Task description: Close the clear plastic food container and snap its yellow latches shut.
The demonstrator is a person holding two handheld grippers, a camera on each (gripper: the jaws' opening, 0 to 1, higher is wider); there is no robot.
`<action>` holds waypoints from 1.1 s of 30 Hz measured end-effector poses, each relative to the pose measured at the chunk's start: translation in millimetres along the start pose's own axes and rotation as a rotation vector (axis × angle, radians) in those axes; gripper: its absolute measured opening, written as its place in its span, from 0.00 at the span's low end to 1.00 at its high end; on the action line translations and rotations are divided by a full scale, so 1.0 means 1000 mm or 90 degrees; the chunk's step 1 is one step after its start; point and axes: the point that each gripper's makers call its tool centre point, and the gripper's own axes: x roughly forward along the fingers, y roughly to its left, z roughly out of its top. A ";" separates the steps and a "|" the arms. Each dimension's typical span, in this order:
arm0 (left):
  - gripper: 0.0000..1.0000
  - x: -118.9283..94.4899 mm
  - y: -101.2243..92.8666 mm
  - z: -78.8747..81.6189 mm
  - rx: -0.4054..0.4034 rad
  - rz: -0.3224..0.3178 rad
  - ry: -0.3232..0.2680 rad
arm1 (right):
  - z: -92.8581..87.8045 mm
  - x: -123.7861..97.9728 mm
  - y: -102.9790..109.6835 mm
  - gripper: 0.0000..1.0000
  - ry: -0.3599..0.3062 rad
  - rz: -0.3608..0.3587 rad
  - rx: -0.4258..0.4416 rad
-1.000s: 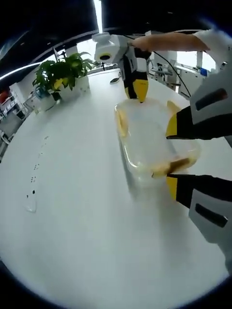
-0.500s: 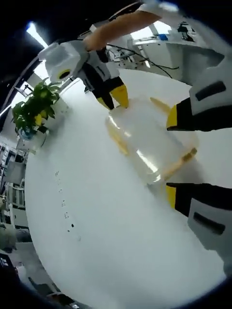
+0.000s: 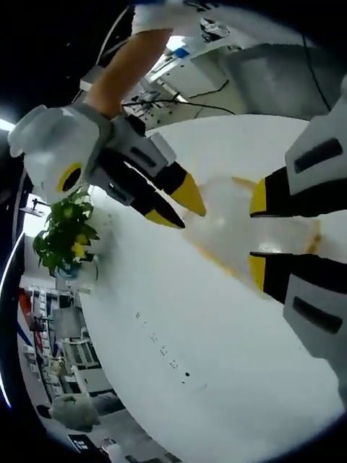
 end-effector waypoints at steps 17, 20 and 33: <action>0.02 0.029 -0.034 0.000 0.064 -0.071 -0.008 | 0.029 0.036 0.014 0.08 -0.038 0.069 -0.060; 0.05 0.031 -0.036 -0.002 0.077 -0.073 -0.006 | 0.031 0.038 0.012 0.09 -0.039 0.070 -0.064; 0.16 0.031 -0.044 -0.009 0.108 -0.095 -0.003 | 0.037 0.035 0.013 0.19 -0.045 0.088 -0.101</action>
